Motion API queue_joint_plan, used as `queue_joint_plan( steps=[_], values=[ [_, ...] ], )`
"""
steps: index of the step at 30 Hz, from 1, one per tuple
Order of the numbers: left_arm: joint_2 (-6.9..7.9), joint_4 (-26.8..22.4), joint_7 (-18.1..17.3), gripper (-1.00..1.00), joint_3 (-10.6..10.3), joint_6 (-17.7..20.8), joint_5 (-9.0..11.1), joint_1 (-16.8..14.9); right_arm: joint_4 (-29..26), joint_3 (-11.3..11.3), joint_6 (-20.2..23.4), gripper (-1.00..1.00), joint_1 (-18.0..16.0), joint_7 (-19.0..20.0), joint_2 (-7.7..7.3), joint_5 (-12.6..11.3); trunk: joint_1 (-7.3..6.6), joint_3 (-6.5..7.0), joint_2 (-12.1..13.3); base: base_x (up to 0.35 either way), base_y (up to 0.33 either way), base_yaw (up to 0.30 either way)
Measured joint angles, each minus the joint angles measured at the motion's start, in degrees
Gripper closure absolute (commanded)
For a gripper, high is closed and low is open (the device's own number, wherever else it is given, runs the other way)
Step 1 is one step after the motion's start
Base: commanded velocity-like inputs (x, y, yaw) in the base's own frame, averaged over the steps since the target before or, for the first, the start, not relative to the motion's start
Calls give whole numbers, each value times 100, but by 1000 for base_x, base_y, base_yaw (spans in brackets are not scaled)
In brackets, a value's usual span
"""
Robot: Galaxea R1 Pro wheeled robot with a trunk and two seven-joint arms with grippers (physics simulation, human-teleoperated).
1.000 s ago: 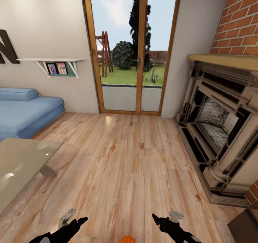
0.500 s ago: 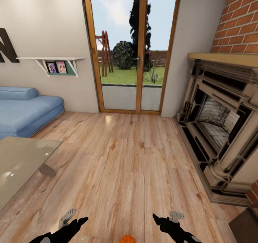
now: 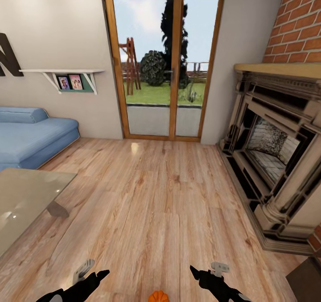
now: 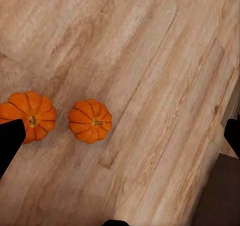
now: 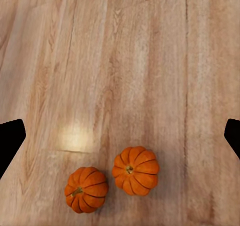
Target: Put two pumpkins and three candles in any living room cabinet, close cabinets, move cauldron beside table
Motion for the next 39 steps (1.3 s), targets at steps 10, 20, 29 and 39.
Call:
queue_joint_plan(
  steps=[10,20,29,39],
  values=[
    [-1,0,0,-100,2,0,0,1,0,0,2,-100,0,0,5,0,220,-180,-401,0,0,0],
    [-45,0,-4,-100,3,-4,-197,2,0,-5,-5,-100,0,0,-9,0,439,-359,-802,0,0,0],
    [-54,1,-20,-100,44,-2,-450,1,0,-7,0,-100,0,1,-5,0,637,-521,-1163,0,0,0],
    [-24,0,-30,-100,45,6,-447,0,2,-5,-7,-100,0,3,-2,0,857,-700,-1565,0,0,0]
  ],
)
